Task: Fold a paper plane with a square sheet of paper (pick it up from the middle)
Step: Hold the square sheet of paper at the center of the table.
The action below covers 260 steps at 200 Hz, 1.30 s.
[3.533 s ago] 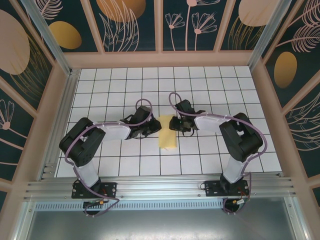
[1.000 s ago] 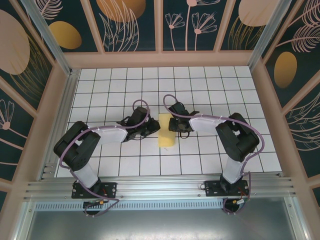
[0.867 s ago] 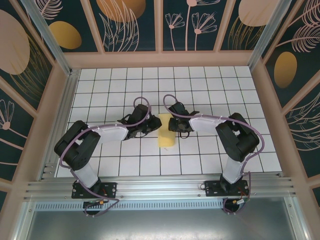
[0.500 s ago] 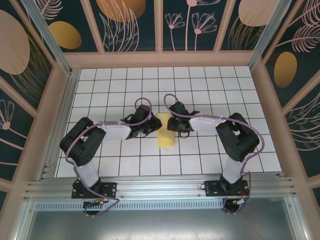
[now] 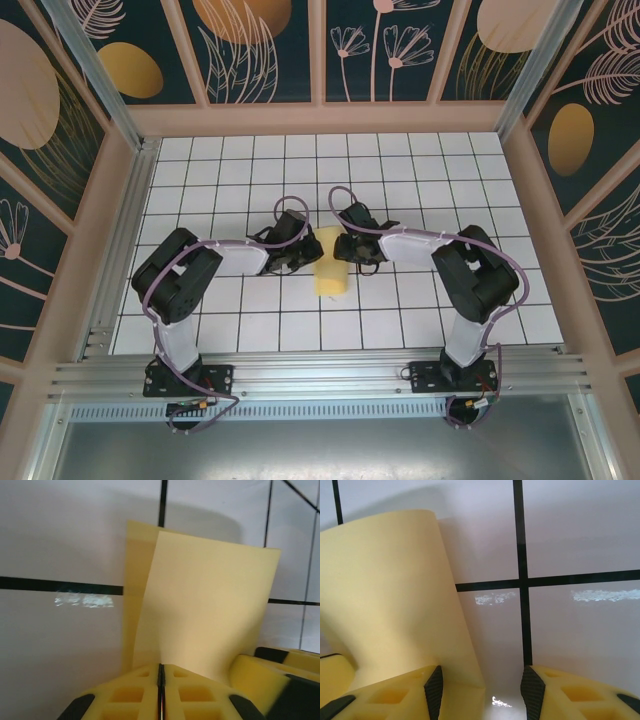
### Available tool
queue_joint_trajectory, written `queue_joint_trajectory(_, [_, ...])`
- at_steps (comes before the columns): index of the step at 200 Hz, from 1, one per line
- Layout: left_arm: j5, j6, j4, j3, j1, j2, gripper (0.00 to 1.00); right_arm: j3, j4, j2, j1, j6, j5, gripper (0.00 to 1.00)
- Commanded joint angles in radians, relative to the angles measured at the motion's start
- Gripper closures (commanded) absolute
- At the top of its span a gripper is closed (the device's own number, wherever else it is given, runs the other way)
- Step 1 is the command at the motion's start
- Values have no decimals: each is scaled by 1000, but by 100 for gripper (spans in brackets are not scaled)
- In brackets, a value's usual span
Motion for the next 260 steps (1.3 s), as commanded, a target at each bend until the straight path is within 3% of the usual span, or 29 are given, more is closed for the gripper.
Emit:
queue_joint_trajectory(1, [-30,38,-48,14,-7,18,90,-21,29,-19,-27,10,-79,49])
queue_joint_trajectory(70, [-36,53,-54,18,-8,30,91,-192,207,-123,-112,-72,-519,46])
queue_joint_trajectory(105, [-40,58,-59,18,-8,32,92,-217,252,-92,-175,-75,-648,51])
queue_joint_trajectory(150, [-40,56,-59,19,-8,28,92,-208,223,-76,-178,-104,-661,58])
queue_joint_trajectory(260, [-22,54,-48,49,-8,-32,89,-186,148,-25,-124,-101,-451,63])
